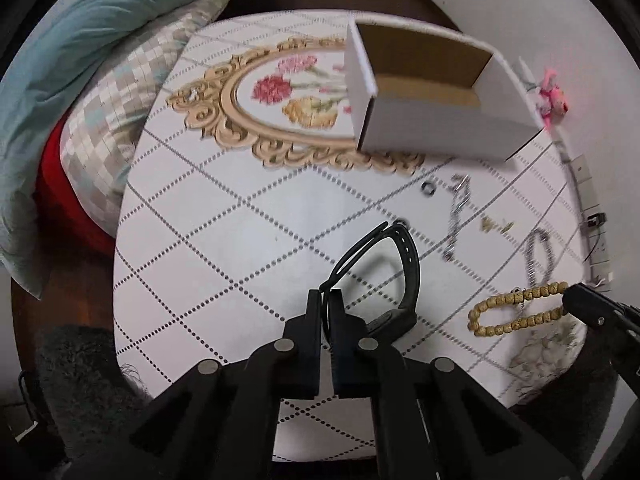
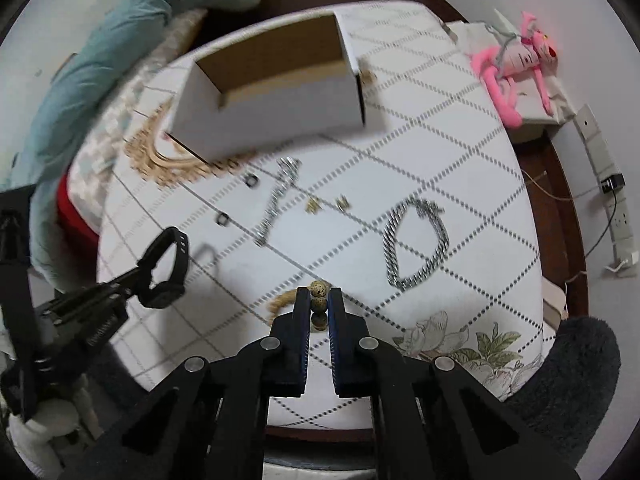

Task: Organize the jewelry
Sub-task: 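Lower watch band into white box with left tool while right tool drops bracelet in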

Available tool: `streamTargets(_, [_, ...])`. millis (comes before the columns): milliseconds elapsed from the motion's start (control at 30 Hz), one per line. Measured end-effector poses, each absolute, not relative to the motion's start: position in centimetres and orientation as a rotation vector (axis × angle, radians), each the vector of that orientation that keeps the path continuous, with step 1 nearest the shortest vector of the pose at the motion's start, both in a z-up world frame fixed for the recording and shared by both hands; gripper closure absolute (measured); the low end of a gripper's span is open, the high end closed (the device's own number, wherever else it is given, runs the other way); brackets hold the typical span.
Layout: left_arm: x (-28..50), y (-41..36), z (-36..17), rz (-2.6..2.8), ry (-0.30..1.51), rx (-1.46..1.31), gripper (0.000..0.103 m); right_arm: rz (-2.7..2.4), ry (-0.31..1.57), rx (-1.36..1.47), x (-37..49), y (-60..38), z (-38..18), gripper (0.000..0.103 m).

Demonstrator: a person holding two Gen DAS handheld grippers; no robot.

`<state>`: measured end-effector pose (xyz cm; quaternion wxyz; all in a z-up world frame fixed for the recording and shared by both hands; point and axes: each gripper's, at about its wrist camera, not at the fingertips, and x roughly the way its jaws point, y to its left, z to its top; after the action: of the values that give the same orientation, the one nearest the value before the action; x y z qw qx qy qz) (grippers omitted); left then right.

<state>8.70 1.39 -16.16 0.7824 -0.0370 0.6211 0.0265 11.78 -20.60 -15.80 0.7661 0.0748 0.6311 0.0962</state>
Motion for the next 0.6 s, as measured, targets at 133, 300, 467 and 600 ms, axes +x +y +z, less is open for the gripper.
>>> streamTargets(133, [11.5, 1.0, -13.5, 0.031, 1.281, -0.108, 0.102, 0.251, 1.309, 0.166, 14.0, -20.8, -12.5, 0.094])
streamTargets(300, [17.1, 0.2, -10.7, -0.015, 1.213, -0.146, 0.102, 0.290, 1.203, 0.174, 17.8, -21.0, -7.5, 0.094])
streamTargets(467, [22.7, -0.6, -10.0, -0.020, 1.190, -0.149, 0.102, 0.313, 1.140, 0.136, 22.7, -20.2, -4.7, 0.094])
streamTargets(600, [26.1, -0.8, -10.9, -0.026, 1.222, -0.146, 0.102, 0.321, 1.157, 0.121, 26.8, -18.9, -5.3, 0.094])
